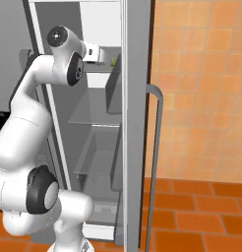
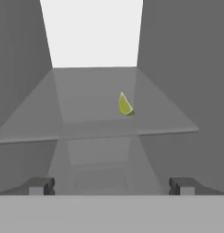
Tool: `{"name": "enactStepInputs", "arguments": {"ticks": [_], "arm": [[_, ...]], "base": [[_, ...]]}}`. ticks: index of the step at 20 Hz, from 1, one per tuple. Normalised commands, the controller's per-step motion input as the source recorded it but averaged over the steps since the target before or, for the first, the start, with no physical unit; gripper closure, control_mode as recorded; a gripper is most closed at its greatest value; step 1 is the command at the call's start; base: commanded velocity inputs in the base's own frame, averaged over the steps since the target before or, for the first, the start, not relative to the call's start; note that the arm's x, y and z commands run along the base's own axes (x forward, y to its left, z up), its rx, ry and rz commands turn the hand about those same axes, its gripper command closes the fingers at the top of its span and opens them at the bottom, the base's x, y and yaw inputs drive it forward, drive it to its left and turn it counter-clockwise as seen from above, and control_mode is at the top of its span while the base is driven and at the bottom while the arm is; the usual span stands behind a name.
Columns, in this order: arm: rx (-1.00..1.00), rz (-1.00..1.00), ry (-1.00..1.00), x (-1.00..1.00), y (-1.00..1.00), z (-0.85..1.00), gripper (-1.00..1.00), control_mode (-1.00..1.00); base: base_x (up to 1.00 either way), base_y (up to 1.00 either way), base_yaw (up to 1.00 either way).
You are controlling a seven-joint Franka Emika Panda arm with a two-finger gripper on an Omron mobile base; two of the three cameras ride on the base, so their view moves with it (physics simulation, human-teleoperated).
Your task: Place one lemon wedge and one chicken drumstick in each tupperware on the nearby counter, to pack two identical lunches.
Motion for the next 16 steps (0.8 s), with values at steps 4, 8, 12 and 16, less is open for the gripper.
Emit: {"name": "enactStepInputs", "arguments": {"ticks": [4, 8, 12, 16], "arm": [[0.01, -0.08, 0.07, 0.91, -0.26, 0.0, -1.0, -1.0], [0.06, -0.01, 0.06, 0.61, -0.28, -0.12, -1.0, -1.0], [0.09, 0.0, 0.02, 0.63, -0.2, -0.26, -1.0, -1.0], [0.03, 0.0, 0.0, 0.58, 0.0, -0.42, -1.0, -1.0]], "base": [[0.0, 0.0, 0.0], [0.0, 0.0, 0.0], [0.0, 0.0, 0.0], [0.0, 0.0, 0.0]]}}
